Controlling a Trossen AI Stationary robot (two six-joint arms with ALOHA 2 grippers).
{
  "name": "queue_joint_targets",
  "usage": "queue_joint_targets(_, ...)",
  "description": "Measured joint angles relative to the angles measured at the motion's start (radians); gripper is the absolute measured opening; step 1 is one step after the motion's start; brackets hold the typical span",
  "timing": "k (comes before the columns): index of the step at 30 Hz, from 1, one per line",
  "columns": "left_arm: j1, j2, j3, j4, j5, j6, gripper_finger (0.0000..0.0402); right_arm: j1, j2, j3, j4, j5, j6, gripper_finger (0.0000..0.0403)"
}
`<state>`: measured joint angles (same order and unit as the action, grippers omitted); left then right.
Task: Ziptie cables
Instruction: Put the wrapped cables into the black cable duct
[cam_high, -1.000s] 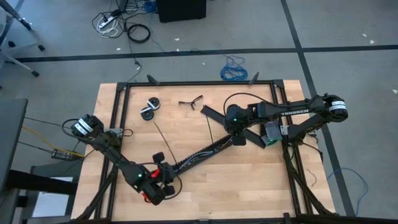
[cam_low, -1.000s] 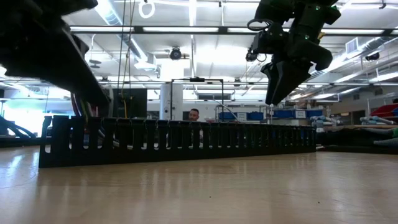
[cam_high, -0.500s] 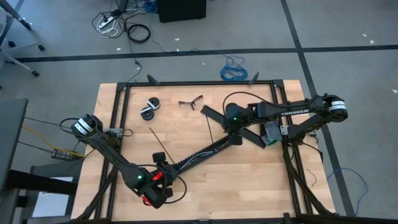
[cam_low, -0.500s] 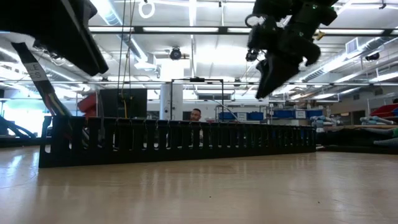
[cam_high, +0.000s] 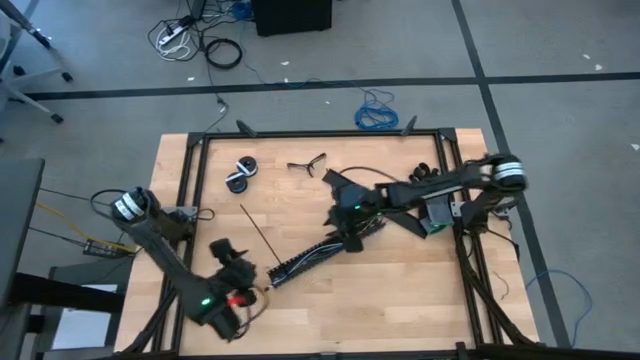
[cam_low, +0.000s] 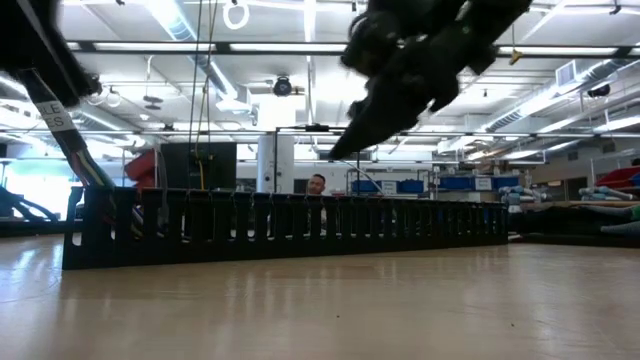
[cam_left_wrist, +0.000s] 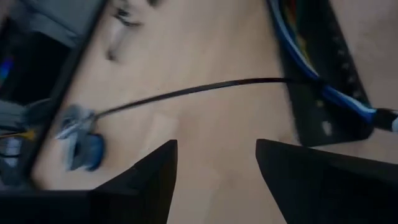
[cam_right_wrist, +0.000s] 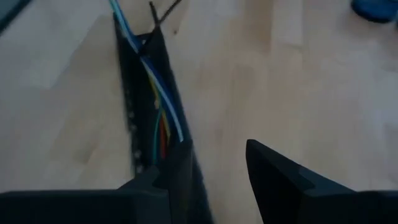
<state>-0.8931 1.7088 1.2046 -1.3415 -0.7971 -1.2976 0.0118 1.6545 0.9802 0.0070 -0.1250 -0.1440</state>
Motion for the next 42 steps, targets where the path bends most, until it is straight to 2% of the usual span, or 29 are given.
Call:
queue_joint_targets(2, -0.049, -0.002, 0.01, -0.069, -0.058, -0.118, 0.0212, 0.001, 0.086, 0.052, 0.015, -0.003, 0.0, 0.0144)
queue_joint_targets(4, -0.102, -0.002, 0.015, -0.07, -0.167, -0.226, 0.0212, 0.008, 0.172, 0.116, 0.019, -0.022, -0.004, 0.0144)
queue_joint_targets(6, -0.152, -0.004, 0.013, 0.001, -0.298, -0.283, 0.0212, 0.02, 0.242, 0.187, 0.017, -0.066, -0.012, 0.0143)
queue_joint_targets(8, -0.188, -0.004, -0.005, 0.083, -0.375, -0.292, 0.0212, 0.036, 0.292, 0.248, 0.017, -0.106, -0.016, 0.0142)
queue_joint_targets(12, -0.209, -0.003, -0.094, 0.278, -0.401, -0.292, 0.0212, 0.067, 0.341, 0.325, 0.019, -0.111, -0.034, 0.0143)
queue_joint_targets(17, -0.209, -0.002, -0.246, 0.536, -0.433, -0.28, 0.0212, 0.081, 0.342, 0.334, 0.033, -0.104, -0.033, 0.014)
queue_joint_targets(22, -0.208, -0.001, -0.338, 0.748, -0.504, -0.271, 0.0212, 0.084, 0.342, 0.333, 0.017, -0.103, -0.032, 0.0139)
queue_joint_targets(28, -0.191, -0.001, -0.351, 0.977, -0.603, -0.053, 0.0211, 0.075, 0.342, 0.333, -0.004, -0.103, -0.034, 0.0139)
queue_joint_targets(30, -0.161, -0.001, -0.338, 1.005, -0.581, 0.019, 0.0211, 0.071, 0.342, 0.333, -0.005, -0.102, -0.034, 0.0139)
queue_joint_targets(33, -0.071, -0.001, -0.332, 1.034, -0.446, 0.126, 0.0201, 0.069, 0.342, 0.333, 0.001, -0.1, -0.035, 0.0139)
queue_joint_targets(36, 0.003, -0.001, -0.332, 1.079, -0.386, 0.263, 0.0176, 0.07, 0.341, 0.333, 0.004, -0.1, -0.038, 0.0139)
queue_joint_targets(39, 0.034, -0.001, -0.332, 1.093, -0.361, 0.351, 0.0124, 0.071, 0.341, 0.333, -0.013, -0.101, -0.038, 0.0139)
queue_joint_targets(42, 0.049, -0.001, -0.332, 1.091, -0.281, 0.376, 0.0045, 0.07, 0.341, 0.333, -0.038, -0.101, -0.039, 0.0139)
